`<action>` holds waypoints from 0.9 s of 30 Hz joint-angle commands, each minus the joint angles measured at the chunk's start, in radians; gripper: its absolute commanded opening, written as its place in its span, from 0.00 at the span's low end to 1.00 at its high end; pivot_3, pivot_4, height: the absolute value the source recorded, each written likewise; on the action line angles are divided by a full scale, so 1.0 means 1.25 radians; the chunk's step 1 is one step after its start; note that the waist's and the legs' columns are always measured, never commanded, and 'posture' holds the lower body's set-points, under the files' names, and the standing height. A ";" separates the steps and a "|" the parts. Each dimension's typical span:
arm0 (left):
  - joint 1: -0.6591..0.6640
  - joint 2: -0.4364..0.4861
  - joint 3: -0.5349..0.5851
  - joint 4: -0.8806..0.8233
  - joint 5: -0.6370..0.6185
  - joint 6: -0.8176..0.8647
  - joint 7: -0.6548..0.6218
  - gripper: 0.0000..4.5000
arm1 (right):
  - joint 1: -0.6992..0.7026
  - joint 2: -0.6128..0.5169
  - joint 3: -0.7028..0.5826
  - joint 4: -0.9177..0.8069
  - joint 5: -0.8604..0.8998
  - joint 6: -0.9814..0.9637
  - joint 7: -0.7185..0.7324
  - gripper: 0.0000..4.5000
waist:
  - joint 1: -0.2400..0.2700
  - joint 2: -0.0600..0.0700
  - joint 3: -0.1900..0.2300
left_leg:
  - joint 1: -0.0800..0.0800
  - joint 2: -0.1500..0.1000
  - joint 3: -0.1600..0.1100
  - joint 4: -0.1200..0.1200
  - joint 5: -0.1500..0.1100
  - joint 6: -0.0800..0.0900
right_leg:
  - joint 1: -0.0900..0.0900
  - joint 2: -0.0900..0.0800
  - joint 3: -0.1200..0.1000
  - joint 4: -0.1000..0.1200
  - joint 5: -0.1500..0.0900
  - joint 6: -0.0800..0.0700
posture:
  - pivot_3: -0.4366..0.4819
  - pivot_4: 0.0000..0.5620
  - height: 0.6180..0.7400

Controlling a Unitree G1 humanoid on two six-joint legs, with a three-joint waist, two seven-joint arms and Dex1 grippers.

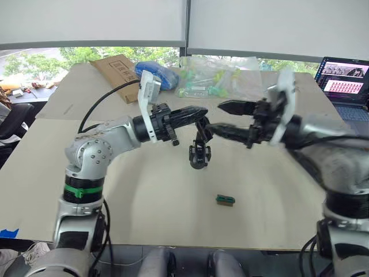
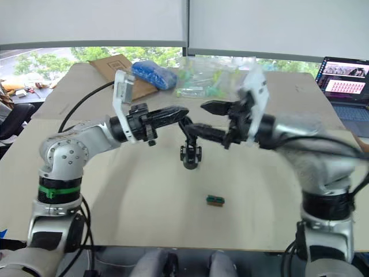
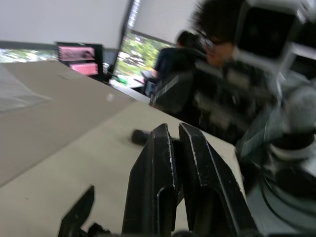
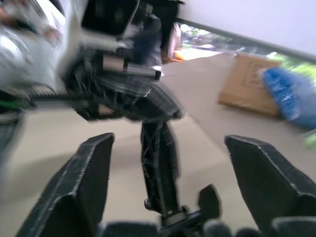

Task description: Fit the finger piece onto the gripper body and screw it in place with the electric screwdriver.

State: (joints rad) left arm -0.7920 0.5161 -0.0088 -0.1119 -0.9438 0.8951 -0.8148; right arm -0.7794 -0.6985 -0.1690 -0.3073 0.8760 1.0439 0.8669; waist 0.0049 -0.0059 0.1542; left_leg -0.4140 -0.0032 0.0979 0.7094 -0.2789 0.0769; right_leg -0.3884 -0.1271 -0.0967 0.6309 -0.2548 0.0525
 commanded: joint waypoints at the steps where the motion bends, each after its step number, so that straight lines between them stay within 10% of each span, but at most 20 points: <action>1: -0.075 0.081 -0.057 0.035 0.016 0.003 -0.249 0.00 | -0.075 -0.074 0.059 0.079 0.117 0.133 0.188 0.86 | -0.002 0.000 0.000 | 0.000 0.000 0.000 0.000 0.000 0.000 | 0.000 0.000 0.000 0.000 0.000 0.000 | 0.48 0.27 1.00; 9: -0.135 0.066 -0.067 0.090 0.056 0.003 -0.314 0.00 | -0.130 -0.032 0.213 0.121 0.020 0.059 0.261 0.86 | -0.001 0.000 0.000 | -0.001 0.000 0.000 0.000 0.000 0.000 | -0.001 0.000 0.001 0.000 0.000 0.000 | 0.48 0.27 1.00; 27: -0.132 0.058 -0.031 0.069 0.058 0.036 -0.309 0.00 | -0.177 -0.001 0.221 0.226 -0.073 0.018 0.297 0.86 | -0.002 -0.001 0.000 | -0.002 0.000 -0.001 0.001 0.000 0.000 | -0.002 -0.001 0.000 0.001 0.000 0.000 | 0.48 0.27 1.00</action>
State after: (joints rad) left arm -0.9327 0.5934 -0.0799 -0.0045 -0.8580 0.9377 -1.2053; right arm -0.9768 -0.7075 0.1425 0.0050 0.7682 1.0745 1.2366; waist 0.0029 -0.0065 0.1548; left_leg -0.4159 -0.0032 0.0966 0.7101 -0.2790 0.0772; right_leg -0.3903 -0.1282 -0.0962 0.6322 -0.2548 0.0526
